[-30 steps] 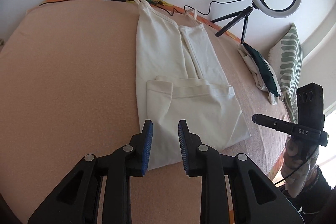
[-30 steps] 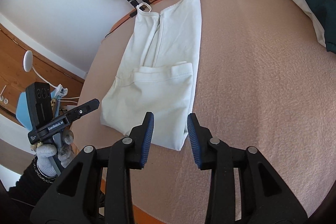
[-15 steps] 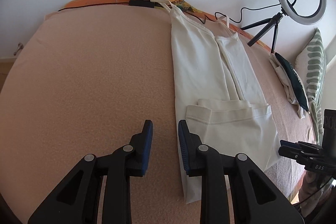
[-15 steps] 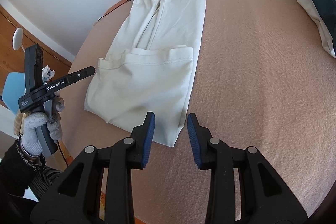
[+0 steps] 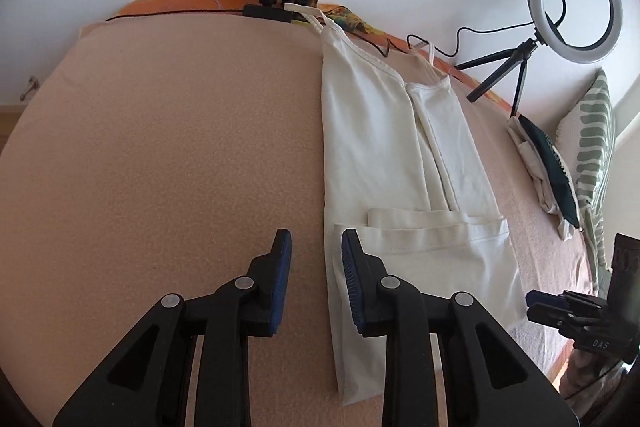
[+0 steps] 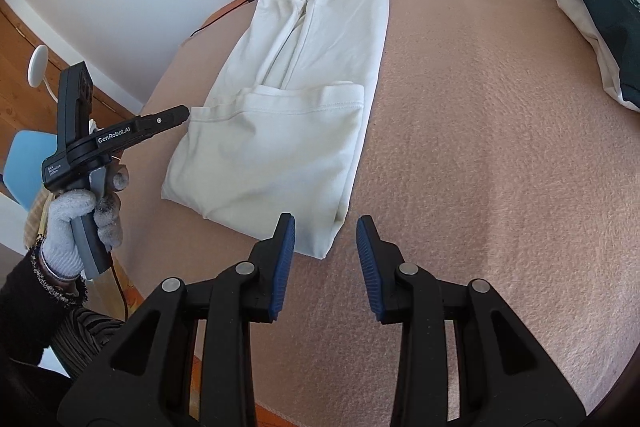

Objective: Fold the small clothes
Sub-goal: 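Withdraw both open grippers from the folded hem, then close both grippers on the folded bottom edge of the camisole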

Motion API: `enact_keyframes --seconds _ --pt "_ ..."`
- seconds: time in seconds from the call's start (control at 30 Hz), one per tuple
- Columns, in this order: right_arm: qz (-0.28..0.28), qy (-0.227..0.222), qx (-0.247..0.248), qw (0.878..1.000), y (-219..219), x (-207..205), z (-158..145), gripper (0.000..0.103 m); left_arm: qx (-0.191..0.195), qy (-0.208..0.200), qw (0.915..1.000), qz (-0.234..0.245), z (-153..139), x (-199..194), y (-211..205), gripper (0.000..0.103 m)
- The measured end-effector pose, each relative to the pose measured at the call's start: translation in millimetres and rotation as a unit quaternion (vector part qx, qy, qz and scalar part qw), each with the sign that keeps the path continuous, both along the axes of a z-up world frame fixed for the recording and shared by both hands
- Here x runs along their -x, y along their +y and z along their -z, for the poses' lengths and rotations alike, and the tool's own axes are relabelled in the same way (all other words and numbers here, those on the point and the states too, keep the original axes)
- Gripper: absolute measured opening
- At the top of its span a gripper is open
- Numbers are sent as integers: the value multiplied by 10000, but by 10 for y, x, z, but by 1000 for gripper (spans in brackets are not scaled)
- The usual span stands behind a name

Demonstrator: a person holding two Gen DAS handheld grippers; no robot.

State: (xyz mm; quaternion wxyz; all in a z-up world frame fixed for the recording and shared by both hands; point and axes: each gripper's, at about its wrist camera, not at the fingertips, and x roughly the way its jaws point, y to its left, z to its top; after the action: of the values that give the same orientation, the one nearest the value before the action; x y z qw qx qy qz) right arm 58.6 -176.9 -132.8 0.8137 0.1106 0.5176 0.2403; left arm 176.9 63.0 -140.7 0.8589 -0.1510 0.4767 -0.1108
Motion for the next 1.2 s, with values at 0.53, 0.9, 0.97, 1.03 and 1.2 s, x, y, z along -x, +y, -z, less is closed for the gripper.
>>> enact_keyframes --seconds 0.53,0.9,0.97,1.03,1.2 --pt "-337 103 -240 9991 104 87 109 33 1046 601 9908 606 210 420 -177 16" --pt "-151 -36 -96 9998 50 140 -18 7 683 284 9950 666 79 502 -93 1" --pt "-150 -38 -79 9998 51 132 -19 6 585 307 9955 678 119 529 -71 2" --pt "-146 31 135 9998 81 131 46 6 555 396 9950 731 177 544 -79 1" --pt "-329 85 361 9988 123 161 5 7 329 404 9957 772 46 538 -31 2"
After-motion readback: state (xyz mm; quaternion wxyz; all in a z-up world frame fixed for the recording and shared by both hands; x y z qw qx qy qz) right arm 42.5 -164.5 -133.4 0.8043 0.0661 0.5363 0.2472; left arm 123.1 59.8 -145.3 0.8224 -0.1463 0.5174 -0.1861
